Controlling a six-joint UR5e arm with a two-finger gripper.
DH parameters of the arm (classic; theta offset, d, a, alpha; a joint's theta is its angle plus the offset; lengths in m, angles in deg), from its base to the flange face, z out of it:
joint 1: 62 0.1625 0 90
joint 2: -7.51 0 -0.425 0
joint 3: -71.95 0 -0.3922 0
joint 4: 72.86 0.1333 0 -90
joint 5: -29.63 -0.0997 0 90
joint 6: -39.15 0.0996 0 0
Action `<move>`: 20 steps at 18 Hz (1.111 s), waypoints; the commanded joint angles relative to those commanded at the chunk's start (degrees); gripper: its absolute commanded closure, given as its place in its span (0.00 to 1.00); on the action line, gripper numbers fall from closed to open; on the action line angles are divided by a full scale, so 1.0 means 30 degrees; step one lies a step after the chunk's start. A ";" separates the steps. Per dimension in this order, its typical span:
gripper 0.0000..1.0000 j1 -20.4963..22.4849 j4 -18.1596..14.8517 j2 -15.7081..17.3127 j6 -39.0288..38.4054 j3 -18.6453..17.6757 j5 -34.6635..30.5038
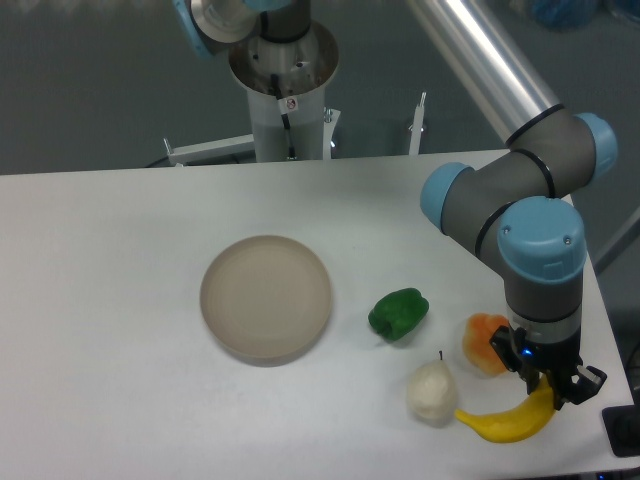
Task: Place bananas on a plate
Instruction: 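Lower the gripper onto the yellow banana and close on it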
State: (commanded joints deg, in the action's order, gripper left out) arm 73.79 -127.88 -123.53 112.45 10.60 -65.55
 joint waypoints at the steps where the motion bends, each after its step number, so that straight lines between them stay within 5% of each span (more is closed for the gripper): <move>1: 0.65 0.0000 0.0116 0.0000 0.0029 -0.0145 0.0029; 8: 0.65 0.0000 0.0000 0.0410 -0.0028 -0.0322 0.0030; 17: 0.65 -0.0059 -0.0175 0.1815 -0.0205 -0.1962 0.0262; 20: 0.65 0.0000 -0.1634 0.2459 -0.0234 -0.2255 0.0584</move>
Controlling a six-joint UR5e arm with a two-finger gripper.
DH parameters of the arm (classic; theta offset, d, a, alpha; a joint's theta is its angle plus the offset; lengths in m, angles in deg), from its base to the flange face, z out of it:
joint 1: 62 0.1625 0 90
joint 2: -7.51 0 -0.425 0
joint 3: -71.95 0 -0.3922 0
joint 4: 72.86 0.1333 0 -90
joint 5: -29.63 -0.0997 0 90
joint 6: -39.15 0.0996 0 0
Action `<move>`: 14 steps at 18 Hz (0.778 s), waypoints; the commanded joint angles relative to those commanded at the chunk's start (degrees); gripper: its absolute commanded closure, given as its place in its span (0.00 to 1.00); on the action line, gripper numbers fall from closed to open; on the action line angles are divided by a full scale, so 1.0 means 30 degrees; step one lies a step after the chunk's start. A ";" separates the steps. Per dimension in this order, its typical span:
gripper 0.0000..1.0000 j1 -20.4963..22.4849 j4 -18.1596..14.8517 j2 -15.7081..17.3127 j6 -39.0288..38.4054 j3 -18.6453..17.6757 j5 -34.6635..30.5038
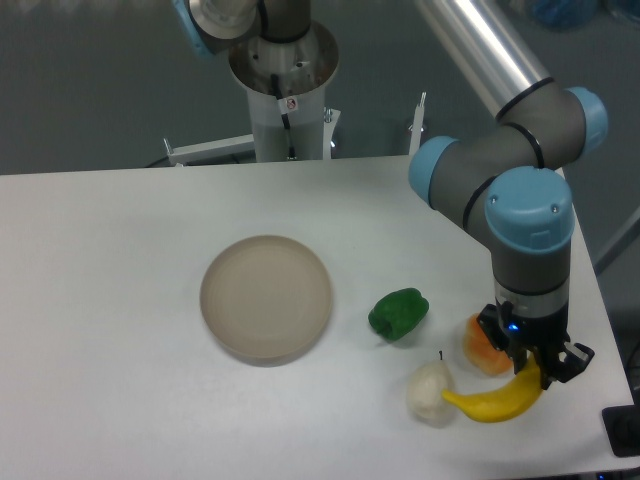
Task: Place bananas on a plate
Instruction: 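Lower the gripper onto the yellow banana and close on it, then lift the banana and carry it over the beige plate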
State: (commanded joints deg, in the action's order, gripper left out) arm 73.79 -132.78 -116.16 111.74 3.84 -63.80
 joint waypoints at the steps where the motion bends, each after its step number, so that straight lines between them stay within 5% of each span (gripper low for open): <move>1: 0.65 0.0058 -0.0615 0.0263 -0.0058 -0.0059 0.0263; 7: 0.65 0.0410 -0.3373 0.2284 -0.1900 -0.1724 0.0645; 14: 0.65 -0.0086 -0.3405 0.4512 -0.5939 -0.5007 0.2373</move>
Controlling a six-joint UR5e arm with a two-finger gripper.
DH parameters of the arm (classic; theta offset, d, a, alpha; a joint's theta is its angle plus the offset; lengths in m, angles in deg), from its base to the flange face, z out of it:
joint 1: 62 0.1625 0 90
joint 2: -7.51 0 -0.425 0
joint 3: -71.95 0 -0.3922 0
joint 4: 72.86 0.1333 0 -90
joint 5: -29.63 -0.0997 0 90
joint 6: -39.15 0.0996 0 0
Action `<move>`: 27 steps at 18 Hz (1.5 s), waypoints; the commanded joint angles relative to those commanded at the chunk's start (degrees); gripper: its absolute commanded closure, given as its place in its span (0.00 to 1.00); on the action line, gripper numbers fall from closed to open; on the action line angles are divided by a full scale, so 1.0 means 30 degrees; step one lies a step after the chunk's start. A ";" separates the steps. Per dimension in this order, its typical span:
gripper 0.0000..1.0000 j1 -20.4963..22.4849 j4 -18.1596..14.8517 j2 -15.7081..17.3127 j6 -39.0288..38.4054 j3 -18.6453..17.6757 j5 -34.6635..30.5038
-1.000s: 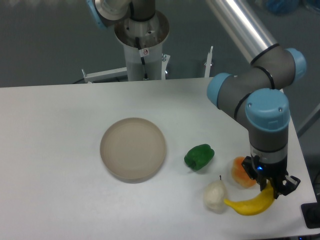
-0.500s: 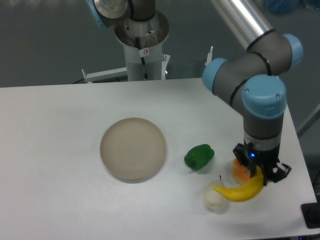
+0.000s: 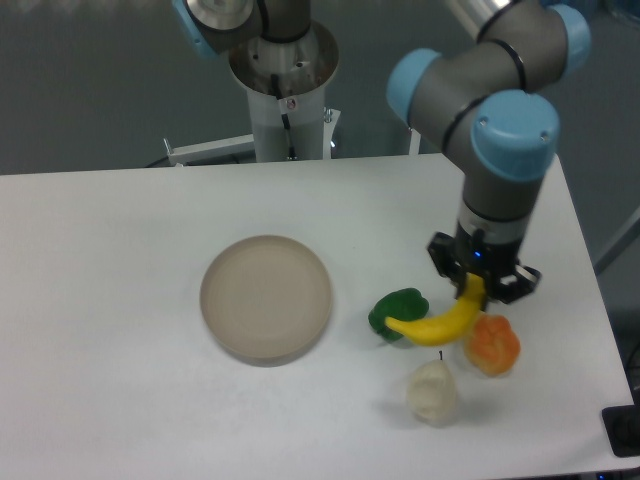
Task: Place bananas on a plate
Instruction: 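Lift the banana and carry it over the beige plate, then lower the banana onto the plate and open the gripper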
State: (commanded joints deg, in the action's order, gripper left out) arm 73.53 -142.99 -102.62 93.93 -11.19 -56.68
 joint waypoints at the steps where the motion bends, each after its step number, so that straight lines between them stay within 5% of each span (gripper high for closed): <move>1: 0.65 -0.0233 0.0000 0.0234 -0.0675 -0.0177 0.0205; 8: 0.65 -0.2751 0.0672 0.0588 -0.5218 -0.2079 0.0384; 15: 0.65 -0.3927 0.6412 0.0617 -0.5956 -0.6444 0.0207; 27: 0.65 -0.5157 0.6563 0.0412 -0.5985 -0.8058 -0.0789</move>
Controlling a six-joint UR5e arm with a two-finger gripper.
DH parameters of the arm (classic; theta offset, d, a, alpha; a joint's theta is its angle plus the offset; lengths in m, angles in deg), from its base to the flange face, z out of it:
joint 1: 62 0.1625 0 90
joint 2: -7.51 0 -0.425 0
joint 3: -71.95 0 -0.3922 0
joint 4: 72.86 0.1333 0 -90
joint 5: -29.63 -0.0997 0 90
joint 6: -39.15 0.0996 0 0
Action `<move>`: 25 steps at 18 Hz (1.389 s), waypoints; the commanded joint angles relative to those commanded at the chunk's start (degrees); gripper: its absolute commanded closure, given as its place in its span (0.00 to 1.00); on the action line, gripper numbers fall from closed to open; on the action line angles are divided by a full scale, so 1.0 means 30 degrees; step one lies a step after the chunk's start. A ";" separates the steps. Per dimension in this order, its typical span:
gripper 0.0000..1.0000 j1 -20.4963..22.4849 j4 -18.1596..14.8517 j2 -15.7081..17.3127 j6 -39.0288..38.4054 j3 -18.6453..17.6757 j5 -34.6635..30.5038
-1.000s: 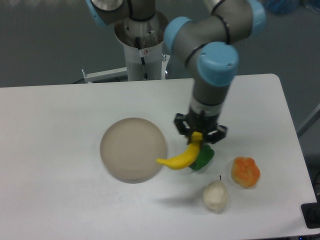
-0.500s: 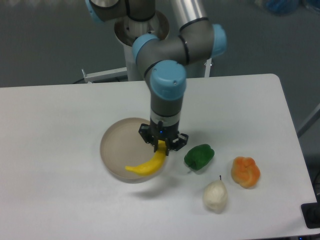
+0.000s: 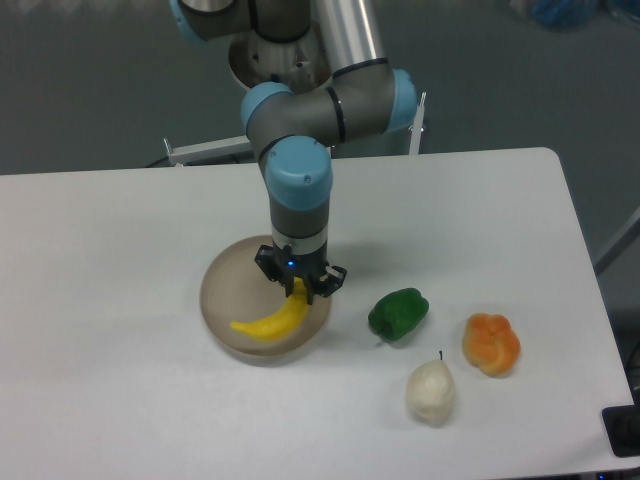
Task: Place bananas on a plate
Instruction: 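Lower the banana onto the plate and open the gripper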
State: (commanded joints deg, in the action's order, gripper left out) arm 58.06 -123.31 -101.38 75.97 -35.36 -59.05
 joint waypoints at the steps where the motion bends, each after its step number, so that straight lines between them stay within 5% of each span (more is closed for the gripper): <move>1: 0.65 0.0000 0.0000 -0.0058 0.0029 -0.0088 0.0000; 25: 0.62 -0.0498 0.0000 -0.1231 0.0087 -0.0002 -0.0147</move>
State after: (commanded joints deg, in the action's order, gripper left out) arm 56.57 -123.31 -105.08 76.23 -35.37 -59.49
